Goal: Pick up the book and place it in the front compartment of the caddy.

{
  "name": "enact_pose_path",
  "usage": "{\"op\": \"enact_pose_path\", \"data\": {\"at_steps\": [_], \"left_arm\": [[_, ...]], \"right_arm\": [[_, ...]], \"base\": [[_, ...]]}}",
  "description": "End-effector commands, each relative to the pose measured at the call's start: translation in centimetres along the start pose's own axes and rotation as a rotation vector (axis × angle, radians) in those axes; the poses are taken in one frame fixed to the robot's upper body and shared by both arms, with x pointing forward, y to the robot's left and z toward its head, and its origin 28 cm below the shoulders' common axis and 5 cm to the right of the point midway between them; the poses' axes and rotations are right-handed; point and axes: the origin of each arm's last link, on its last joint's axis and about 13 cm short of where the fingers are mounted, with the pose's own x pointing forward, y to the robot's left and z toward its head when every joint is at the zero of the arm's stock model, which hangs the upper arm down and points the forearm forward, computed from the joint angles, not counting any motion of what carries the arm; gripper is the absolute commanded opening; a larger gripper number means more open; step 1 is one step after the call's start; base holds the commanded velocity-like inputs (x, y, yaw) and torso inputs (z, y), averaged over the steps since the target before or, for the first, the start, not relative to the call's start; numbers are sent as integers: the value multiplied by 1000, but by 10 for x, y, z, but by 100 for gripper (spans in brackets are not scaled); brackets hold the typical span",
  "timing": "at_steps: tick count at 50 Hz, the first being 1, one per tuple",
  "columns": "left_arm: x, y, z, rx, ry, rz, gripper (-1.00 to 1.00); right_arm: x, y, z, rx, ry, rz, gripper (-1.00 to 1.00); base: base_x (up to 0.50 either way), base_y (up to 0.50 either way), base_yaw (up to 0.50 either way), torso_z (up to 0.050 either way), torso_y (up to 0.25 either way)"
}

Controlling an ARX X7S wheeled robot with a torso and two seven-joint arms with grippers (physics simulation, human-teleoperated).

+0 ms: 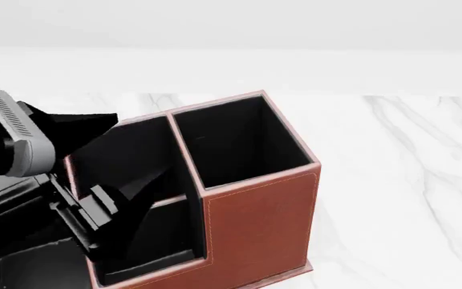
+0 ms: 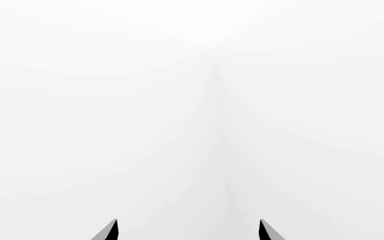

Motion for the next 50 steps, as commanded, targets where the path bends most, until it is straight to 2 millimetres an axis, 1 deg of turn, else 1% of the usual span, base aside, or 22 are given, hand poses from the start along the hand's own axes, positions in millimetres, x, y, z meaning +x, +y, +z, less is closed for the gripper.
{"op": "enact_pose_path", "data": {"at_steps": [1,2,6,8,15,16,18,20,24,26,29,30,34,39,46,50], "left_arm": [[4,-6,-15,70,143,-153,100],[5,-6,-19,115,166,-153,100],[7,-6,-21,122,172,-163,100],[11,-6,-24,104,223,-161,100],[13,-6,-24,95,226,-193,100],[12,-6,-24,86,248,-213,100],[13,-5,-24,76,261,-199,100],[14,-5,-21,65,279,-237,100],[15,-5,-22,114,256,-252,100],[16,-2,-24,109,262,-239,100],[14,-3,-25,110,274,-279,100],[12,-5,-25,94,271,-323,100],[13,-6,-26,40,293,-320,100],[10,-11,-26,-8,292,-373,100],[5,-19,-24,9,278,-418,100],[3,-21,-26,10,286,-436,100]], "right_arm": [[4,-1,-4,31,16,-5,100],[4,-1,-4,31,15,-5,100],[4,-1,-4,31,14,-7,100],[5,0,-4,31,14,-5,100],[4,-1,-3,34,11,-8,100],[4,-1,-2,35,11,-8,100],[4,-1,-2,35,11,-8,100],[5,0,-2,36,10,-8,100],[5,0,-2,38,10,-8,100],[5,0,-2,39,10,-9,100],[4,0,-1,39,9,-9,100],[4,0,-1,36,9,-9,100],[5,0,-2,36,9,-8,100],[5,0,-2,34,9,-9,100],[5,0,-2,34,10,-7,100],[5,0,-2,37,8,-6,100]], "base": [[0,0,0,0,0],[0,0,0,0,0],[0,0,0,0,0],[0,0,0,0,0],[0,0,0,0,0],[0,0,0,0,0],[0,0,0,0,0],[0,0,0,0,0],[0,0,0,0,0],[0,0,0,0,0],[0,0,0,0,0],[0,0,0,0,0],[0,0,0,0,0],[0,0,0,0,0],[0,0,0,0,0],[0,0,0,0,0]]}}
